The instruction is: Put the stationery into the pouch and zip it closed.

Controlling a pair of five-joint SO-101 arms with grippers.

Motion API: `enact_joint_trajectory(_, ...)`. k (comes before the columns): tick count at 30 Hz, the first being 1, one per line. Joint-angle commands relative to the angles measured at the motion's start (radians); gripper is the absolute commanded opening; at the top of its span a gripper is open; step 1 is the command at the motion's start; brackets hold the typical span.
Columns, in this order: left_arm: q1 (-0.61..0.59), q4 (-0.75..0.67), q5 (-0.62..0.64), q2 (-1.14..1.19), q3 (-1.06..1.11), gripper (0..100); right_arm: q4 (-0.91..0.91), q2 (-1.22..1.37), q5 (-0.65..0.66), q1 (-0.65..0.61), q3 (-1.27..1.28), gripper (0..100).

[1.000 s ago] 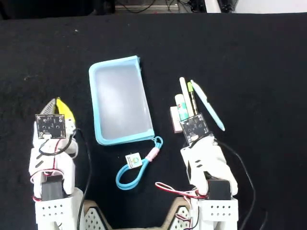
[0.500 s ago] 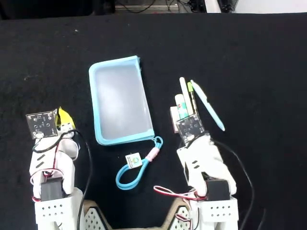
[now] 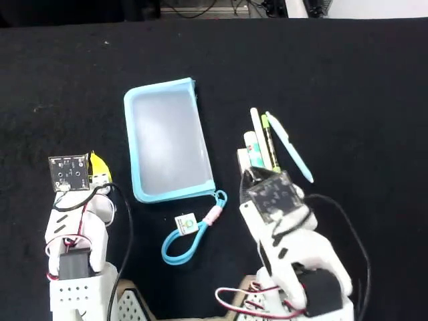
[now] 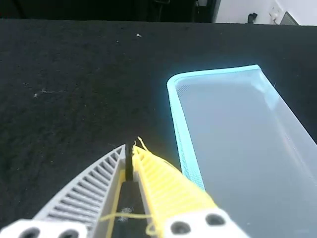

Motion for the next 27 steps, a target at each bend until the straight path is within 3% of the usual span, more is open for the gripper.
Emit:
enact_joint_trajectory(1, 0.004, 0.002, -0.008, -0.003, 0.025, 3, 0.003, -0.027, -0.058, -0.015, -0.139, 11.6)
enact_joint_trajectory(4, 0.005, 0.002, -0.008, -0.003, 0.025, 3, 0.002, 0.097, -0.104, -0.018, -0.189, 18.1)
enact_joint_trajectory(8, 0.012, 0.002, -0.012, -0.003, 0.025, 3, 0.0, 0.309, -0.187, -0.092, -0.26, 17.2)
enact_joint_trajectory(17, 0.005, 0.003, -0.014, -0.003, 0.025, 3, -0.107, 0.714, -0.525, -0.27, -0.209, 25.4)
enact_joint_trajectory(22, 0.005, 0.017, -0.014, -0.003, 0.025, 3, -0.222, 0.776, -0.555, -0.307, -0.102, 25.5)
enact_joint_trajectory(27, 0.007, 0.018, -0.014, -0.003, 0.025, 3, -0.463, 0.805, -0.575, -0.307, 0.101, 25.7)
